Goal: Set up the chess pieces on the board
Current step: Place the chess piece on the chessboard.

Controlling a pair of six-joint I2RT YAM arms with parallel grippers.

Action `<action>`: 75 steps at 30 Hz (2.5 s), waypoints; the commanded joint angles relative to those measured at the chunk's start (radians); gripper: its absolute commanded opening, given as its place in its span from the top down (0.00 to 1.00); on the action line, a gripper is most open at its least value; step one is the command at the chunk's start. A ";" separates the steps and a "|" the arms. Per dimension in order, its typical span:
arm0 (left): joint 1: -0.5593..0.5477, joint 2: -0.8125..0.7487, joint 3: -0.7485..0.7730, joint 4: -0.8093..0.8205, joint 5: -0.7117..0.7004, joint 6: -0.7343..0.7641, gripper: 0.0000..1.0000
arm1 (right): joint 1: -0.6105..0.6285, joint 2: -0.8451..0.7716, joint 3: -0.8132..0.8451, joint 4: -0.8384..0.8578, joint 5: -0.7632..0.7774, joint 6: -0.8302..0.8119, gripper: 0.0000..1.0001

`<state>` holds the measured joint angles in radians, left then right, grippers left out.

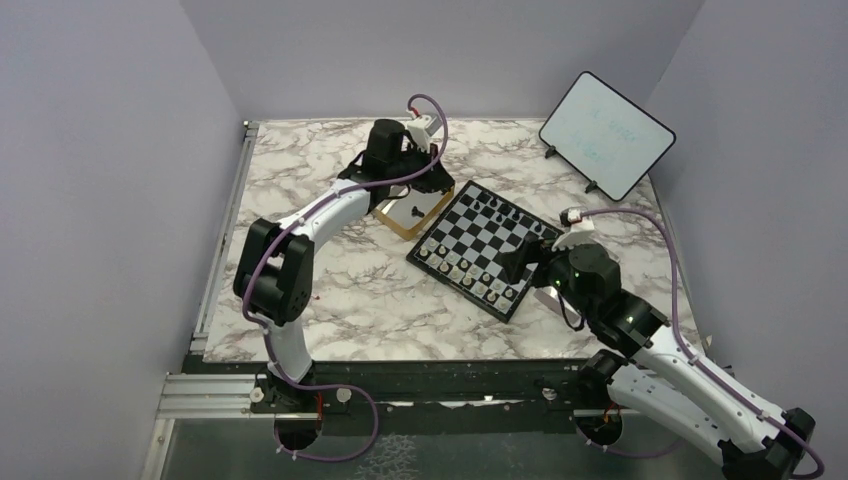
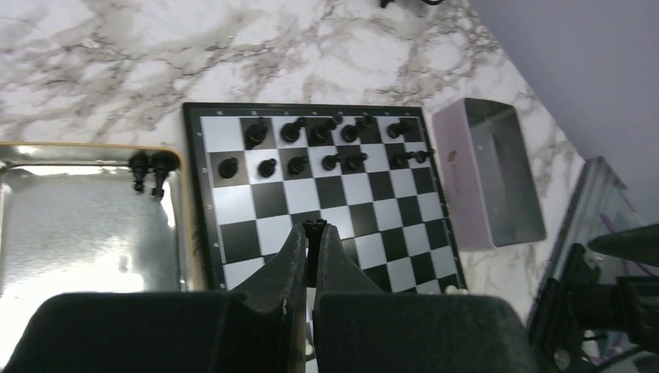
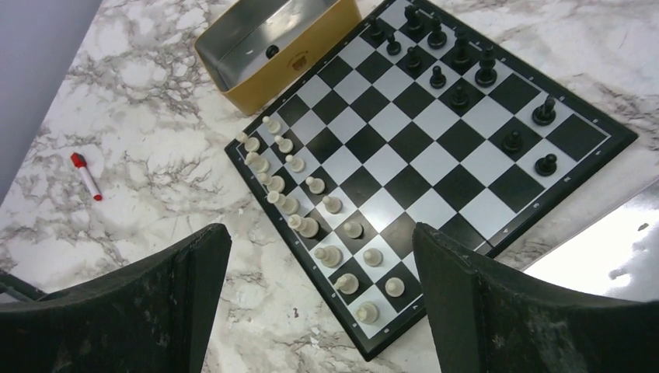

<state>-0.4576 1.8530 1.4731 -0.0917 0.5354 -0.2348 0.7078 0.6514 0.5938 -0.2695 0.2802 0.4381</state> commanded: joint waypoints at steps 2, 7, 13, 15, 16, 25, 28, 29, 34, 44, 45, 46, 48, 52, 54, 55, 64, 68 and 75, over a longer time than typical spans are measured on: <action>-0.005 -0.112 -0.181 0.419 0.182 -0.206 1.00 | 0.005 -0.006 -0.026 0.116 -0.111 0.075 0.14; -0.063 -0.187 -0.266 0.469 0.205 -0.398 1.00 | 0.005 0.177 0.004 0.391 -0.197 0.115 0.33; -0.136 -0.230 -0.300 0.472 0.189 -0.477 1.00 | 0.005 0.337 0.069 0.546 -0.231 0.045 0.38; -0.154 -0.241 -0.303 0.472 0.179 -0.486 1.00 | 0.004 0.365 0.086 0.559 -0.222 0.038 0.40; -0.161 -0.245 -0.306 0.472 0.175 -0.485 1.00 | 0.004 0.368 0.088 0.566 -0.215 0.042 0.40; -0.176 -0.256 -0.335 0.472 0.164 -0.504 0.99 | 0.005 0.337 0.050 0.630 -0.101 0.062 0.54; -0.177 -0.259 -0.343 0.472 0.166 -0.506 1.00 | 0.005 0.332 0.049 0.624 -0.063 0.052 0.60; -0.177 -0.260 -0.346 0.472 0.167 -0.508 1.00 | 0.005 0.330 0.046 0.624 -0.050 0.046 0.61; -0.180 -0.257 -0.353 0.472 0.180 -0.528 0.98 | 0.005 0.322 0.022 0.654 0.039 0.017 0.65; -0.180 -0.296 -0.381 0.471 0.236 -0.533 0.89 | 0.005 0.294 -0.064 0.765 -0.065 -0.212 0.88; -0.181 -0.299 -0.384 0.471 0.242 -0.536 0.87 | 0.005 0.284 -0.074 0.768 -0.080 -0.247 0.90; -0.181 -0.304 -0.389 0.471 0.248 -0.540 0.85 | 0.005 0.274 -0.083 0.769 -0.098 -0.280 0.91; -0.181 -0.316 -0.401 0.471 0.251 -0.543 0.80 | 0.005 0.253 -0.096 0.769 -0.149 -0.359 0.92; -0.181 -0.347 -0.427 0.459 0.237 -0.522 0.62 | 0.005 0.245 -0.101 0.750 -0.233 -0.473 0.95; -0.180 -0.358 -0.429 0.422 0.221 -0.490 0.54 | 0.005 0.249 -0.103 0.747 -0.262 -0.514 0.96; -0.180 -0.363 -0.422 0.387 0.213 -0.470 0.51 | 0.005 0.252 -0.098 0.737 -0.274 -0.536 0.96; -0.181 -0.405 -0.303 0.002 0.092 -0.292 0.43 | 0.005 0.275 -0.085 0.683 -0.502 -0.778 0.97; -0.180 -0.407 -0.254 -0.062 0.112 -0.270 0.40 | 0.005 0.286 -0.080 0.687 -0.582 -0.871 0.97; -0.180 -0.394 -0.204 -0.157 0.112 -0.252 0.45 | 0.005 0.334 -0.050 0.665 -0.597 -0.893 0.98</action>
<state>-0.6353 1.4723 1.2121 -0.1345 0.6632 -0.5312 0.7177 0.9657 0.5056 0.4091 -0.2604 -0.4053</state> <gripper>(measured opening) 0.589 0.220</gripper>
